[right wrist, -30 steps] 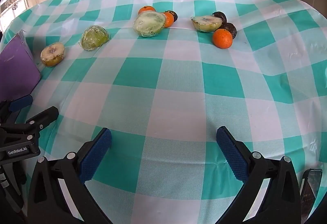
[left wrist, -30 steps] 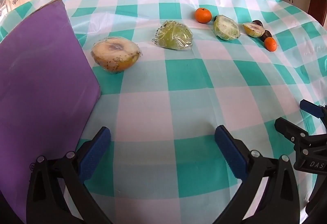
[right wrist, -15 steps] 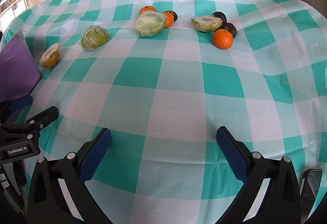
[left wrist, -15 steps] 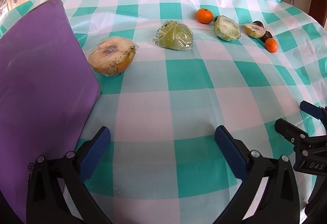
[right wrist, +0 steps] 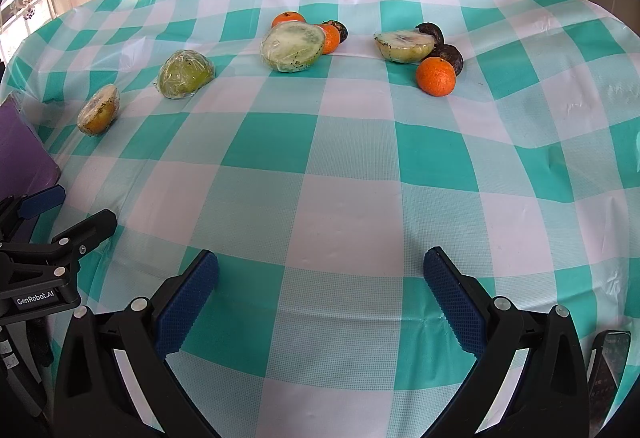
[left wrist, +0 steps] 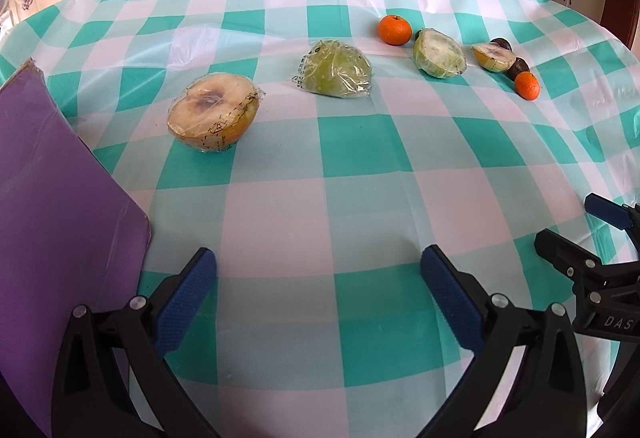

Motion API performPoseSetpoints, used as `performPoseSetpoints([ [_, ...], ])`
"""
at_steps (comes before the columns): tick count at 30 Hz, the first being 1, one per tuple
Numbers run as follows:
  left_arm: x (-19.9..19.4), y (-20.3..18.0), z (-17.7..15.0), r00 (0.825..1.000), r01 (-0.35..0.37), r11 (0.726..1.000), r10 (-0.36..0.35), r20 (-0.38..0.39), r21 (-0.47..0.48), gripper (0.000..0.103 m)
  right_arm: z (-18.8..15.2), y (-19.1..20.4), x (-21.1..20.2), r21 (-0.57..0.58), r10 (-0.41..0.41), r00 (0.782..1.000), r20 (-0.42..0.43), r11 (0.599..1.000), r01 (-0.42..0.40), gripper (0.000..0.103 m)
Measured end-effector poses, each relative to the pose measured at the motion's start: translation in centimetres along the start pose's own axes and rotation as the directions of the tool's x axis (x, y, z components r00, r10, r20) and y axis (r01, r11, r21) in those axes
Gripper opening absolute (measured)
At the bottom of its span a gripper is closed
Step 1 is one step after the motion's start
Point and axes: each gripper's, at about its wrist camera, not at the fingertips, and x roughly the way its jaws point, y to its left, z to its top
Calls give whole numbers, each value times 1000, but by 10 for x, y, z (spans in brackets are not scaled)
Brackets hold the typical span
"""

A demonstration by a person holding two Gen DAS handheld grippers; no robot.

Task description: Organize fruits

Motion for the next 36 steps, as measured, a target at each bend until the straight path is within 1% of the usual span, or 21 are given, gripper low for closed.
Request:
performPoseSetpoints([
  [36,0,-1,0,1000,0,1000,0,0,0,102,0,0,0,0,0,1000,1,1000,0,99],
])
